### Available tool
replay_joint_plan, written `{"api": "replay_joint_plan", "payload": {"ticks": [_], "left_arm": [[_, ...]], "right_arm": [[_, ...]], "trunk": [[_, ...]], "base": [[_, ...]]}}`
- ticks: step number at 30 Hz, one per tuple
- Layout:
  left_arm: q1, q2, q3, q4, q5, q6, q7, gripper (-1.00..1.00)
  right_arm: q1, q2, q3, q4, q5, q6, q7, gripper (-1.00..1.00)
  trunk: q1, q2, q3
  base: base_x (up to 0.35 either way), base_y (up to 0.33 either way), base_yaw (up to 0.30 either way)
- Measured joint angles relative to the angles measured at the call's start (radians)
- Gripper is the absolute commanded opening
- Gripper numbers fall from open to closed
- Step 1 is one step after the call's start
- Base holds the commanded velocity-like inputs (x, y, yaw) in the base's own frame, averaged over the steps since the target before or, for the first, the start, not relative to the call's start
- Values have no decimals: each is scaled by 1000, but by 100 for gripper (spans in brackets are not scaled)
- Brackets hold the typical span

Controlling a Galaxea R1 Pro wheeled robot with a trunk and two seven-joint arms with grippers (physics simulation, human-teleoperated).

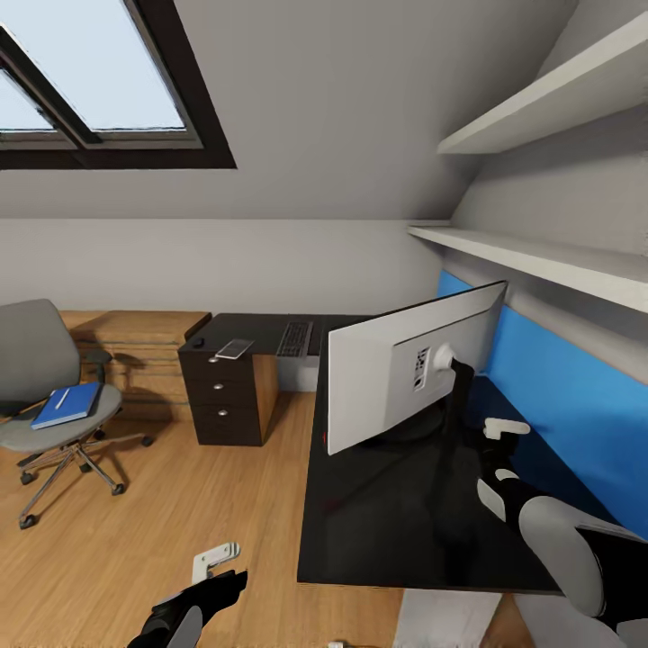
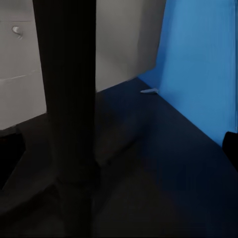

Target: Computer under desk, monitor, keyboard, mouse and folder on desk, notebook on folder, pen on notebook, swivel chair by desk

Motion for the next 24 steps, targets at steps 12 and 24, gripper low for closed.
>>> {"api": "replay_joint_plan", "payload": {"ticks": [12,24], "left_arm": [[0,1,1,0,0,0,1,100],[0,3,3,0,0,0,2,100]], "right_arm": [[0,39,0,-4,-1,3,-7,100],[0,116,-30,-112,-45,239,-30,100]], "trunk": [[0,0,0],[0,0,0]], "base": [[-79,0,0],[0,0,0]]}}
